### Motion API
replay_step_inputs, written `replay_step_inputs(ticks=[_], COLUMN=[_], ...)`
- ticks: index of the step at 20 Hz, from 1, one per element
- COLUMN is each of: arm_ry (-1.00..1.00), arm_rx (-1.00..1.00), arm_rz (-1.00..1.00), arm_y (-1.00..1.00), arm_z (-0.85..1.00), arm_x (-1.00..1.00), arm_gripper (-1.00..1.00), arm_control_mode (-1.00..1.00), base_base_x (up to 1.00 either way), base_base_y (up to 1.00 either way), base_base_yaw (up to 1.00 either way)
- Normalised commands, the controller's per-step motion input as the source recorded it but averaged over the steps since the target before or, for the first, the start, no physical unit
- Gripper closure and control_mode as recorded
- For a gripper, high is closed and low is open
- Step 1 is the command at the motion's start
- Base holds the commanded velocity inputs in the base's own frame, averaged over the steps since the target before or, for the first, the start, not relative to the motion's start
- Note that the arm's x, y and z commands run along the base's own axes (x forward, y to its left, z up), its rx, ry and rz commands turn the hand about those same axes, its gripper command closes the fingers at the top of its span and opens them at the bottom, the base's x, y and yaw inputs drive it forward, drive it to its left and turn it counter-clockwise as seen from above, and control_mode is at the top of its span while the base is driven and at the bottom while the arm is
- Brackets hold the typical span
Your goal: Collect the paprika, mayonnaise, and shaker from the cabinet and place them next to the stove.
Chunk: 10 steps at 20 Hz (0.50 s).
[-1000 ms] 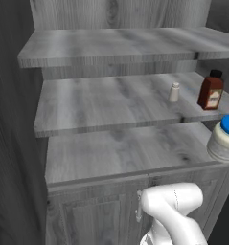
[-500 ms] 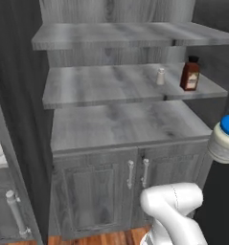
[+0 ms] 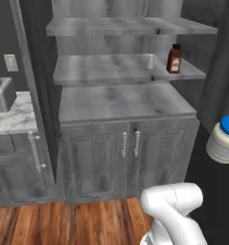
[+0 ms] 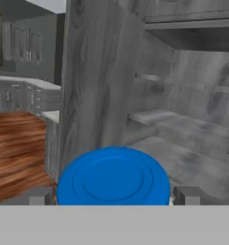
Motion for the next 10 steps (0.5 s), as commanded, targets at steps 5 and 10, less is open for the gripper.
replay_step_inputs(ticks=[5,10], arm_ry=[0.0,0.0], arm_rx=[0.0,0.0], arm_rz=[0.0,0.0], arm_y=[0.0,0.0], arm_z=[0.0,0.0], arm_x=[0.0,0.0], arm_gripper=[1.0,1.0], arm_control_mode=[1.0,1.0], base_base_x=[-0.9,-0.87], base_base_y=[0.3,0.48], base_base_yaw=[0.15,0.2])
